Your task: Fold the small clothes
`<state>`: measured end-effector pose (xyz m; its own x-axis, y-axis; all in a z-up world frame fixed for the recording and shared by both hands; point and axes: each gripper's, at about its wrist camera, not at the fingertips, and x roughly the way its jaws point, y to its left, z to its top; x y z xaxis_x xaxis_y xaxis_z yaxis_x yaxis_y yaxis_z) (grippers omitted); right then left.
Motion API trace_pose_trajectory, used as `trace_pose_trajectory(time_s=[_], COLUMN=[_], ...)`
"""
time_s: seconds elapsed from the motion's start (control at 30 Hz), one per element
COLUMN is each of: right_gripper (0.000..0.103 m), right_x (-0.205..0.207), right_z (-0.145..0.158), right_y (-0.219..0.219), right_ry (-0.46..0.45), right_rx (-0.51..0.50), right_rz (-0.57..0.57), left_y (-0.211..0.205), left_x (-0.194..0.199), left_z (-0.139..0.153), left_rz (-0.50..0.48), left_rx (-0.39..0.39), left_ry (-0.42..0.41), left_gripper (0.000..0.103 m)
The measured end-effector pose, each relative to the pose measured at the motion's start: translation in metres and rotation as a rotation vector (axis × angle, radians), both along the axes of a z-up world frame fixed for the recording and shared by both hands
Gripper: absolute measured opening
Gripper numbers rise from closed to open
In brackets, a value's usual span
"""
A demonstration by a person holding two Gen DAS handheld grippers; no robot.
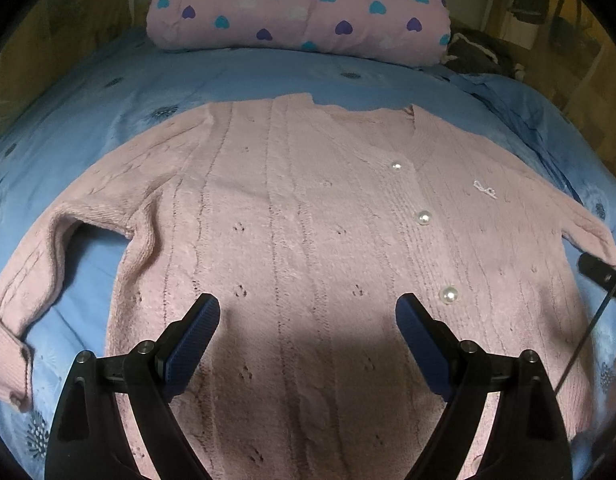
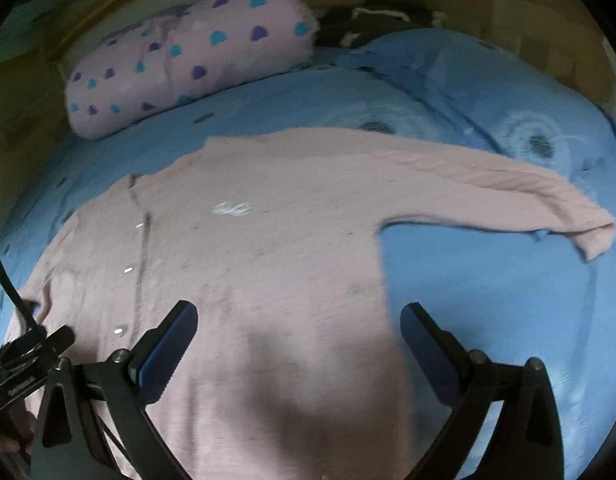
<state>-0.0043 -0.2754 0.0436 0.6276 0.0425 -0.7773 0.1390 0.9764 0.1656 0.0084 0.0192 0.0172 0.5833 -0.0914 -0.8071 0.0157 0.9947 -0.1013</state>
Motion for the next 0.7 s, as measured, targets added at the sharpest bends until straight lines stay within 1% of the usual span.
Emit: trace_pose_trajectory(time_s=[0.23,0.43,0.6,0.7], right_gripper=[0.103,0.103,0.103,0.103], right_x=[0.015,0.028,0.032,0.035], right_z=[0.003,-0.001,-0.003,-0.002], right_y=[-0.068,-0.130,-0.181,-0.201], right_ry=[0.045,0.067,0.086,0.108], right_rx=[0.002,-0.082,-0.095,-0.155], right_rz=[-0.077,-0.183,-0.286,-0.314], left_y=[0.000,0.005,0.010,0.011], left_x=[0.001,0.004,0.009,0.011], left_z=[0.002,-0.002,-0.006,-0.006], left_rz=[-0.026,-0.014,0.006,0.008], left_rx=[0.010,0.006,0.002,0.005], left_ry=[-0.003,0.009,0.022,0.022], left_gripper=[0.086,0.086,0.086,0.086])
